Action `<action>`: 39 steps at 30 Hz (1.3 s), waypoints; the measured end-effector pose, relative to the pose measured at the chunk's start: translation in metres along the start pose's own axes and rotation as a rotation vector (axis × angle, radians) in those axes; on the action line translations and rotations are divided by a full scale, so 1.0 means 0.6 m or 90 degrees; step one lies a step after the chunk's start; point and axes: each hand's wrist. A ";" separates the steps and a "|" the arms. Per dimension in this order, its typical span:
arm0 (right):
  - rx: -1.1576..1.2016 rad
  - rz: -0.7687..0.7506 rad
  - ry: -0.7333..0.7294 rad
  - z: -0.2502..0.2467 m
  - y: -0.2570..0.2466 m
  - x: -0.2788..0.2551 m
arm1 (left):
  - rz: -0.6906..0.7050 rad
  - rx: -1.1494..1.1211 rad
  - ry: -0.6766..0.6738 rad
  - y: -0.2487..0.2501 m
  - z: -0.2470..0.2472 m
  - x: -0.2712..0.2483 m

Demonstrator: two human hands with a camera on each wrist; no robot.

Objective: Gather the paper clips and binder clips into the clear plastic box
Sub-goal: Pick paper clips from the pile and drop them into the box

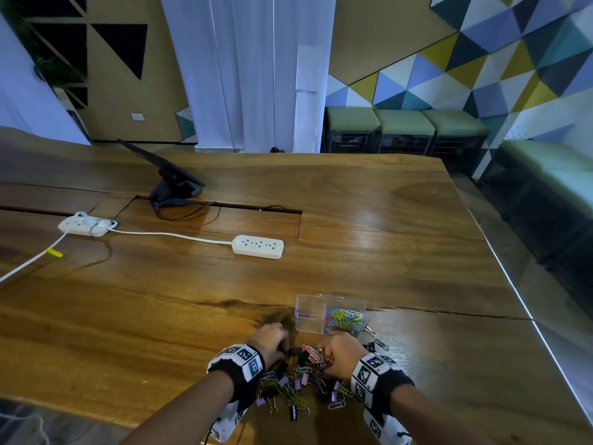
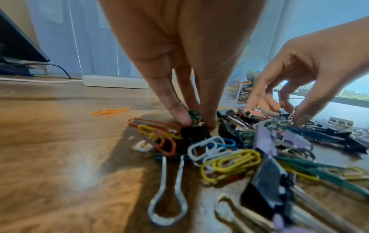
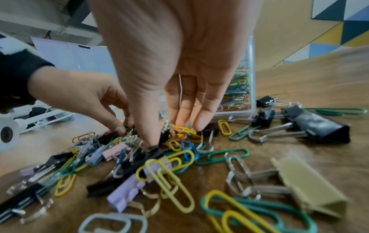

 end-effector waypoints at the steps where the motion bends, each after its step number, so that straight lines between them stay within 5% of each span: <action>1: 0.017 0.000 0.004 0.001 0.003 0.000 | 0.000 -0.004 -0.003 0.000 -0.001 -0.001; 13: -0.022 -0.065 0.032 0.013 0.011 -0.001 | -0.036 0.015 -0.023 0.008 0.001 0.003; 23: 0.084 0.043 0.019 0.020 0.025 -0.004 | -0.020 0.040 0.007 0.025 -0.005 0.015; 27: 0.094 0.064 0.004 0.022 0.028 -0.005 | 0.047 0.012 0.043 0.048 -0.013 0.021; 33: 0.070 0.041 -0.031 0.013 0.024 -0.006 | 0.184 0.116 -0.019 0.094 -0.001 0.021; 39: 0.077 0.012 0.032 0.000 0.036 -0.024 | 0.186 0.214 -0.104 0.118 0.010 0.033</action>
Point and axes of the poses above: each hand's wrist, its own x-axis towards the middle knuckle, its own z-axis out of the palm, y = z × x, and after that the axes turned 8 degrees about y, right-handed
